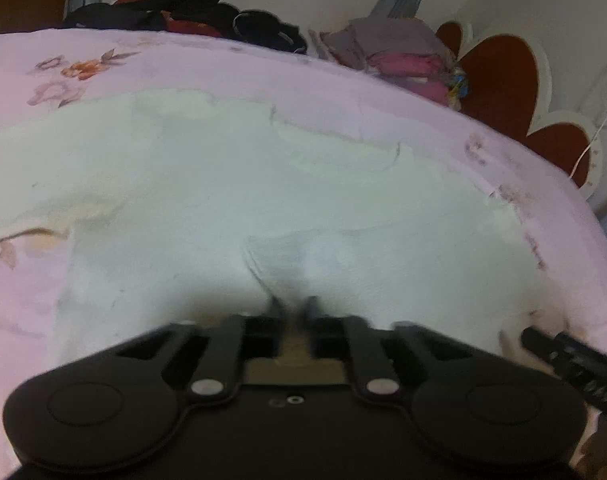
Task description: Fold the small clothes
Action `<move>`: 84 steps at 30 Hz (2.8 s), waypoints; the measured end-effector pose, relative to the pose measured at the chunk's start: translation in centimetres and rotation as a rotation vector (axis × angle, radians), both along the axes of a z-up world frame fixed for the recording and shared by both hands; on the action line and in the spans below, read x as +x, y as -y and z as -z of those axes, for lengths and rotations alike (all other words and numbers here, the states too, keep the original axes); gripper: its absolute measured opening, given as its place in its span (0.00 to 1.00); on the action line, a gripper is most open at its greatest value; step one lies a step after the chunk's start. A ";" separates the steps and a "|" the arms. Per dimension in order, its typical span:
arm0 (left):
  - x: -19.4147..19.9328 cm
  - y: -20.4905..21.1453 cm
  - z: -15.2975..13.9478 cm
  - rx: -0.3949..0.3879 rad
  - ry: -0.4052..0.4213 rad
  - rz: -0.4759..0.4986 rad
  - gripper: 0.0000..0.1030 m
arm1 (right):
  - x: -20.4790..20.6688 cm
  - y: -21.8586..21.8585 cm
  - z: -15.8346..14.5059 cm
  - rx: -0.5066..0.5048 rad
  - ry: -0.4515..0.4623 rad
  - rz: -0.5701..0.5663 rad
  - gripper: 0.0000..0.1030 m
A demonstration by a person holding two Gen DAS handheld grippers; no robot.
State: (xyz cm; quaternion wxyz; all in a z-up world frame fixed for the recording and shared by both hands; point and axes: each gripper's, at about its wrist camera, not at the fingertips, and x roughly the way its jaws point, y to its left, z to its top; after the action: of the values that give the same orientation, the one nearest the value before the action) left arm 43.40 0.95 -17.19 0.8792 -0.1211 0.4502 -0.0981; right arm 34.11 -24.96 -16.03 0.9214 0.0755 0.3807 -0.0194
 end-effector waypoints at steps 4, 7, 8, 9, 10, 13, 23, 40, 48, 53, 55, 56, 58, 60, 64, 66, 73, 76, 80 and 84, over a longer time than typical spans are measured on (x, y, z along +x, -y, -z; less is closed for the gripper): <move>0.3 -0.4 -2.7 -0.040 0.086 0.005 0.04 | 0.6 -0.1 0.7 -0.027 -0.017 0.012 0.79; 1.3 -1.3 -5.8 -0.092 0.157 0.002 0.04 | 1.3 -0.1 1.3 -0.030 -0.029 0.021 0.79; 1.7 -1.6 -6.8 -0.103 0.177 -0.001 0.04 | 1.7 0.0 1.6 -0.030 -0.033 0.027 0.79; 2.1 -2.1 -7.6 -0.114 0.193 -0.003 0.04 | 2.1 0.0 1.7 -0.028 -0.037 0.033 0.79; 2.5 -2.5 -8.3 -0.122 0.206 -0.004 0.04 | 2.4 0.0 1.9 -0.025 -0.039 0.040 0.79; 3.6 -4.1 -9.9 -0.105 0.249 -0.032 0.04 | 3.4 0.2 2.2 -0.023 -0.039 0.067 0.78; 4.7 -9.3 -3.5 -0.035 0.111 -0.163 0.04 | 6.1 0.8 2.4 0.034 -0.029 0.094 0.28; 1.4 -9.1 -3.6 0.185 0.163 -0.170 0.60 | 7.4 3.7 0.2 0.124 0.041 0.127 0.61; 2.7 -4.5 -2.1 0.177 0.186 -0.041 0.58 | 12.4 3.7 1.8 0.112 -0.014 0.117 0.61; 3.7 -4.7 0.5 0.189 0.122 -0.058 0.57 | 14.4 4.1 2.9 0.138 -0.049 0.102 0.41; 3.6 -4.7 0.6 0.195 0.127 -0.056 0.58 | 14.7 3.7 3.0 0.126 -0.052 0.075 0.18; 3.6 -4.8 0.6 0.192 0.125 -0.058 0.58 | 14.7 3.5 2.9 0.103 -0.049 0.071 0.15; 3.7 -4.9 0.4 0.188 0.115 -0.065 0.58 | 14.5 3.3 2.9 0.043 -0.040 0.085 0.08; 3.8 -4.8 0.1 0.194 0.104 -0.073 0.59 | 14.3 4.0 3.4 0.039 -0.032 0.123 0.08; 3.7 -4.3 0.4 0.248 0.110 -0.058 0.62 | 14.7 3.0 2.9 -0.025 -0.053 0.072 0.08; 3.3 -4.4 -0.2 0.227 0.107 -0.064 0.64 | 14.1 3.2 2.0 -0.018 -0.028 0.086 0.08; 0.8 -6.4 -1.9 0.188 0.091 -0.105 0.70 | 10.7 -0.4 -0.4 -0.021 0.030 -0.008 0.50; -0.7 -8.2 -2.7 0.170 0.084 -0.139 0.70 | 9.1 -3.6 -1.1 -0.016 0.052 -0.088 0.50; -3.1 -12.0 -3.6 0.146 0.078 -0.221 0.70 | 8.3 -7.7 -1.4 0.016 0.043 -0.169 0.50; -5.4 -16.9 -4.1 0.110 0.067 -0.341 0.68 | 7.7 -11.9 -1.2 0.028 0.032 -0.256 0.50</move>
State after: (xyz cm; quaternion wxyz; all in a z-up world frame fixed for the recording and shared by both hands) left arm 37.98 17.89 -13.05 0.9028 -0.1444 0.3984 0.0733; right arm 41.81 -13.04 -14.85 0.9212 0.0395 0.3725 0.1048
